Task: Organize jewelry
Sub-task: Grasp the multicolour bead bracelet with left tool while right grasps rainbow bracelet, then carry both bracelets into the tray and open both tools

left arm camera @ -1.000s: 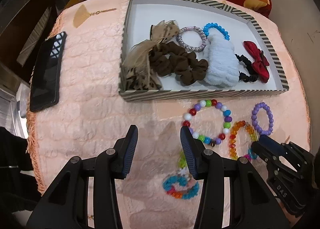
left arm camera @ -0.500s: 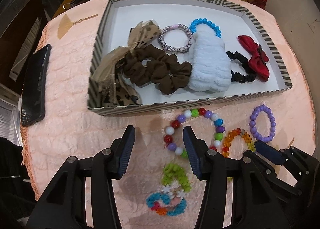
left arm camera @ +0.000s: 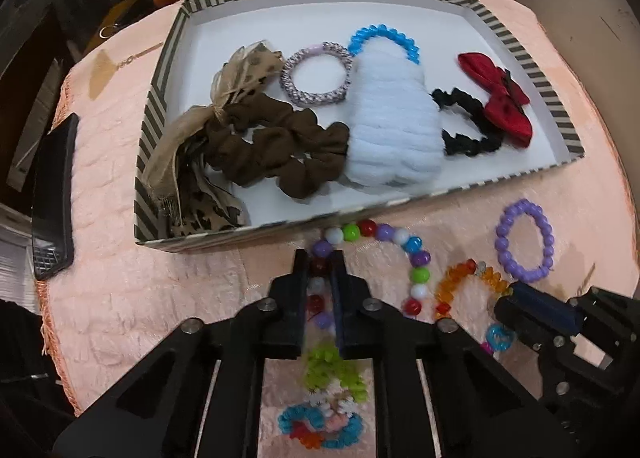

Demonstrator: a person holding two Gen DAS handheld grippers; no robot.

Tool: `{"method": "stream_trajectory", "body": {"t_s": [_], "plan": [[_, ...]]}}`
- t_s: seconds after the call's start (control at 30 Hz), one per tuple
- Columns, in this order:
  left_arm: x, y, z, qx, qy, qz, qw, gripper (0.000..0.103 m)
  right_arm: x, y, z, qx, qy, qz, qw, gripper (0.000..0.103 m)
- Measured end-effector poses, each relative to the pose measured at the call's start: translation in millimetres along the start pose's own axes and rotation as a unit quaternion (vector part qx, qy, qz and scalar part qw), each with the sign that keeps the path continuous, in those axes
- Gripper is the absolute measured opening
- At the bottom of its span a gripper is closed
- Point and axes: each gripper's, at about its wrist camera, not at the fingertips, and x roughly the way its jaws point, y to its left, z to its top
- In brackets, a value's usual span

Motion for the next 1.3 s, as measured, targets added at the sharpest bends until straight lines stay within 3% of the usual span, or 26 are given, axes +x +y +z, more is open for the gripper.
{"method": "stream_trajectory", "body": {"t_s": [0.1,0.27,0.63,0.97,1.3], "plan": [[-6,4,-3,-0.006,0.011,-0.032,0.9994,0.008,-13,4,3,-0.006,-0.012,0.007,1.0,0.009],[-32,5,-6,0.004,-0.005,-0.044,0.999,0.008,-34,8,10,-0.004,-0.029,0.023,0.999,0.009],[-92,15,11,0.027,-0.049,-0.046,0.9974,0.008,-70,9,41,-0.022,-0.07,0.019,0.997,0.009],[-116,21,61,0.028,-0.086,-0.036,0.9952,0.008,-81,0,87,-0.035,-0.096,0.003,0.995,0.009],[-90,14,126,0.021,-0.087,-0.027,0.9956,0.008,-52,-17,144,-0.04,-0.086,0.0,0.995,0.009]]}}
